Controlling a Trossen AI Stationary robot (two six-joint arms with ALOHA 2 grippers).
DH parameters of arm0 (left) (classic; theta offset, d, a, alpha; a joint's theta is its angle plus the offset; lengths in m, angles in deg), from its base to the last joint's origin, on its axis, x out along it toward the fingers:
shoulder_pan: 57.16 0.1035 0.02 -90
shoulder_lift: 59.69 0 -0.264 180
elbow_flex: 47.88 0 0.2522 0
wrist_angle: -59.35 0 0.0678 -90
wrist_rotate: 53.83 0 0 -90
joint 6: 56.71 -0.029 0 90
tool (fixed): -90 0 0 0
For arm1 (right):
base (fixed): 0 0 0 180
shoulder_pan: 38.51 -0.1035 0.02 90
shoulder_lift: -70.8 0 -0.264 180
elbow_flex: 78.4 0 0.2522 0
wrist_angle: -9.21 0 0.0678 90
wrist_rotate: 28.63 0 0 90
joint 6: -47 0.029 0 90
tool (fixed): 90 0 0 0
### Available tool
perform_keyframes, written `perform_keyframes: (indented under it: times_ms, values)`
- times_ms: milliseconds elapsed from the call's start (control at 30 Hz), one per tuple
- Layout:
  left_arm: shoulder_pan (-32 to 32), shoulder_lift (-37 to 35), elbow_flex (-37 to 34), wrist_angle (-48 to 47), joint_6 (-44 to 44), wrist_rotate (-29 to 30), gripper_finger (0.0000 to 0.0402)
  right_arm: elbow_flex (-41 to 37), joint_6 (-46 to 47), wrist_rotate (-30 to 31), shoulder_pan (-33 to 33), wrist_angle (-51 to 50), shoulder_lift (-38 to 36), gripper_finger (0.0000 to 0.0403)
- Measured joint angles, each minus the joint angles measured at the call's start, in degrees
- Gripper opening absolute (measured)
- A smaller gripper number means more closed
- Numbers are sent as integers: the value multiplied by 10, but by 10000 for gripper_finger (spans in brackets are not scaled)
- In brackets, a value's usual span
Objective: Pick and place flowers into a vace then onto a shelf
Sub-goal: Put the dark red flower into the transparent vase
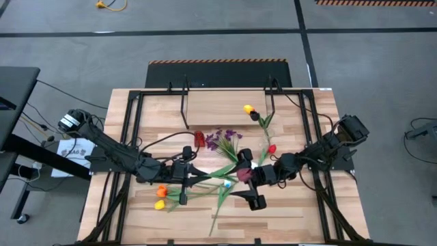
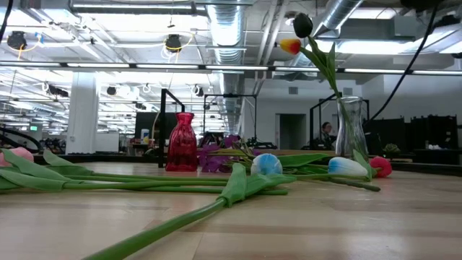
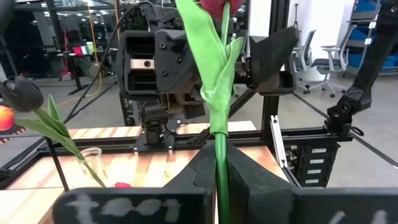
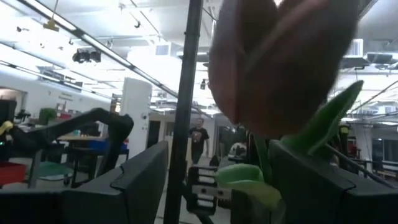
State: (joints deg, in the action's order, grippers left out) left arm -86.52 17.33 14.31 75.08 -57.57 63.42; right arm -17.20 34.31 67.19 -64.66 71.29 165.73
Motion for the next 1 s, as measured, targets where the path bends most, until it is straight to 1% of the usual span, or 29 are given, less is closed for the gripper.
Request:
perform_keyframes:
  times_ms: [167, 300, 367, 433, 567, 600, 633, 733, 867, 933, 1000]
  values:
    - [0, 0, 0, -2, 0, 3, 0, 12, 0, 0, 3, -8, 0, 257]
    - [0, 0, 0, -1, 0, 4, 0, 16, 0, 0, 9, -9, 0, 220]
    - [0, 0, 0, -2, 0, 5, 0, 16, 2, 1, 13, -9, 0, 189]
    - [0, 0, 0, -3, 0, 6, 0, 16, 8, 1, 17, -8, 0, 148]
    - [0, 0, 0, -8, 0, 5, 0, 16, 16, 1, 25, -1, 0, 38]
    - [0, 0, 0, -10, 0, 5, 0, 16, 17, 3, 27, 0, 0, 19]
    - [0, 0, 0, -13, 0, 5, 0, 16, 17, 3, 28, 2, 0, 13]
    - [0, 0, 0, -21, 6, 5, 0, 16, 27, 3, 34, 3, 0, 14]
    - [0, 0, 0, -26, 24, 5, 2, 16, 26, 3, 35, 1, 0, 5]
    - [0, 0, 0, -29, 30, 0, 10, 16, 26, 3, 34, 0, 0, 6]
    - [0, 0, 0, -35, 36, -1, 27, 16, 26, 2, 34, 0, 0, 3]
